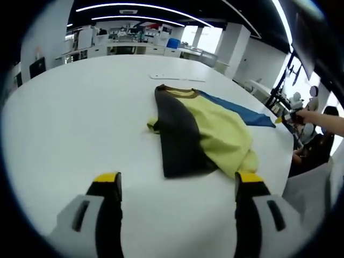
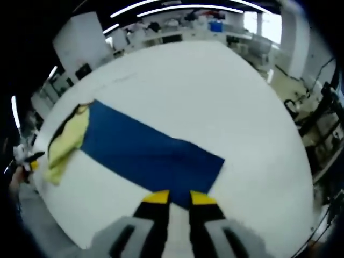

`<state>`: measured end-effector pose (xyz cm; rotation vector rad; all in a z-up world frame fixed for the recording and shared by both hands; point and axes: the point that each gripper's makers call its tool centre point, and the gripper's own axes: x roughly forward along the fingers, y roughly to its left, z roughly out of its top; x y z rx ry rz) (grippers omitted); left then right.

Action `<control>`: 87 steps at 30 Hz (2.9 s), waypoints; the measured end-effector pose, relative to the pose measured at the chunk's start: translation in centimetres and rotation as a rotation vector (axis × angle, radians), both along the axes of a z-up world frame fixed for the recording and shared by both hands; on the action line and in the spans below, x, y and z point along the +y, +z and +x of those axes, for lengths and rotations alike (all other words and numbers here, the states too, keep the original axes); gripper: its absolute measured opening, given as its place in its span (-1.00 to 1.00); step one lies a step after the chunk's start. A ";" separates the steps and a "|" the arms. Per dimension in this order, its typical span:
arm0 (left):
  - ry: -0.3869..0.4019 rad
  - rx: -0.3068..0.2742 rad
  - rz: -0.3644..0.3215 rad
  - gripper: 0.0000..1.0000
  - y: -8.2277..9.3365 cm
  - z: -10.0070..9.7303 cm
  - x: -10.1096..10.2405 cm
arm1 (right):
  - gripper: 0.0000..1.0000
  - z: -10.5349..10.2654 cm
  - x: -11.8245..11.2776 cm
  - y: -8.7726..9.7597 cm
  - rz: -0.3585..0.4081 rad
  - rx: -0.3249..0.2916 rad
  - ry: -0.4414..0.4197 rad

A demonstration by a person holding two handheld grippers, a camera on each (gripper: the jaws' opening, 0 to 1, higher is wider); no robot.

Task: Fold the garment on the visible template until the final outline fits inside the template.

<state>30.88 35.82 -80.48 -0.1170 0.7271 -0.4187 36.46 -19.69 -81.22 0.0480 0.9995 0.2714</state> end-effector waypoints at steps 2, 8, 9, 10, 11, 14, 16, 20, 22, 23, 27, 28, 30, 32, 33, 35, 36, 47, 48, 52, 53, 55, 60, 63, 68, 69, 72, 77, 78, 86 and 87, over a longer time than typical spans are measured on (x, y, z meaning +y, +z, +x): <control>0.000 0.001 0.000 0.67 -0.1 -0.1 0.0 | -0.61 0.5 0.6 0.6 0.010 -0.036 0.029; -0.004 0.003 -0.002 0.66 -0.2 -0.2 0.0 | -0.13 0.7 3.8 2.5 0.054 -0.115 0.098; -0.005 0.003 -0.002 0.65 -0.2 -0.2 0.0 | -0.05 0.7 4.2 2.8 0.045 -0.139 0.135; -0.007 0.004 -0.001 0.65 -0.3 -0.2 0.1 | 0.03 0.6 4.9 3.1 0.030 -0.159 0.187; -0.007 0.003 0.001 0.64 -0.3 -0.3 0.1 | 0.09 0.5 5.3 3.2 0.020 -0.173 0.214; -0.007 0.001 0.000 0.63 -0.3 -0.2 0.1 | 0.30 0.2 6.6 3.5 0.005 -0.198 0.286; -0.008 0.003 0.000 0.62 -0.4 -0.3 0.0 | 0.51 0.1 7.6 3.8 -0.015 -0.227 0.324; -0.015 0.004 -0.002 0.61 -0.5 -0.3 -0.2 | 0.80 -0.4 9.8 4.5 -0.013 -0.273 0.383; -0.019 0.000 -0.004 0.60 -0.5 -0.2 -0.4 | 0.92 -0.4 10.6 4.7 -0.016 -0.290 0.400; -0.021 -0.002 -0.003 0.59 -0.4 -0.3 -0.4 | 0.96 -0.4 10.8 4.8 -0.019 -0.295 0.407; -0.023 -0.013 -0.005 0.54 -0.5 -0.1 -0.5 | 0.98 -0.4 12.3 5.6 0.015 -0.326 0.422; -0.025 -0.017 -0.004 0.55 -0.4 0.0 -0.6 | 0.98 -0.3 12.6 5.8 0.025 -0.336 0.427; -0.029 -0.017 0.001 0.53 -0.5 0.0 -0.8 | 0.98 -0.3 13.3 6.2 0.036 -0.347 0.435; -0.043 -0.029 0.025 0.48 -0.6 0.2 -1.0 | 0.98 -0.3 13.9 6.3 0.035 -0.351 0.449; -0.057 -0.044 0.047 0.44 -0.6 0.2 -1.1 | 0.98 -0.4 14.5 6.4 0.039 -0.353 0.456; -0.088 -0.076 0.092 0.32 -0.5 0.4 -1.4 | 0.98 -0.3 14.8 6.2 0.042 -0.351 0.461; -0.105 -0.084 0.116 0.28 -0.6 0.5 -1.5 | 0.98 -0.5 15.2 6.2 0.049 -0.353 0.462; -0.328 -0.240 0.479 -0.10 -1.9 1.9 -2.7 | 0.94 -1.7 16.1 5.9 0.101 -0.343 0.455; -0.328 -0.239 0.465 -0.11 -2.0 1.9 -3.1 | 0.94 -1.7 16.0 6.0 0.104 -0.346 0.449; -0.401 -0.255 0.550 -0.19 -2.1 2.1 -3.6 | 0.93 -2.2 16.1 6.4 0.121 -0.353 0.444; -0.416 -0.258 0.555 -0.20 -2.3 2.1 -3.7 | 0.93 -2.3 16.2 6.5 0.122 -0.354 0.447; -0.410 -0.254 0.543 -0.24 -2.3 2.2 -3.7 | 0.93 -2.8 16.5 6.9 0.135 -0.359 0.455; -0.424 -0.223 0.527 -0.34 -3.0 2.5 -3.6 | 0.93 -4.0 17.9 7.3 0.182 -0.363 0.481; -0.406 -0.210 0.506 -0.39 -2.9 2.5 -3.6 | 0.92 -4.7 18.8 7.3 0.179 -0.364 0.494; -0.422 -0.204 0.524 -0.61 -2.9 2.6 -3.3 | 0.90 -5.5 19.6 7.1 0.184 -0.355 0.501; -0.425 -0.200 0.527 -0.68 -3.0 2.6 -3.2 | 0.90 -5.5 19.6 7.1 0.184 -0.355 0.501; -0.426 -0.203 0.520 -0.85 -2.6 2.5 -3.1 | 0.89 -5.6 19.6 7.0 0.194 -0.354 0.496; -0.408 -0.215 0.493 -1.00 -1.3 2.9 -2.8 | 0.88 -5.8 19.9 7.0 0.201 -0.352 0.493; -0.402 -0.218 0.491 -1.00 -1.1 3.0 -2.8 | 0.87 -5.7 19.8 6.9 0.203 -0.352 0.492; -0.436 -0.292 0.490 -1.00 2.7 4.7 -3.9 | 0.85 -5.9 19.9 6.8 0.220 -0.346 0.485; -0.439 -0.306 0.490 -1.00 3.4 5.0 -4.2 | 0.85 -5.9 19.9 6.7 0.223 -0.346 0.482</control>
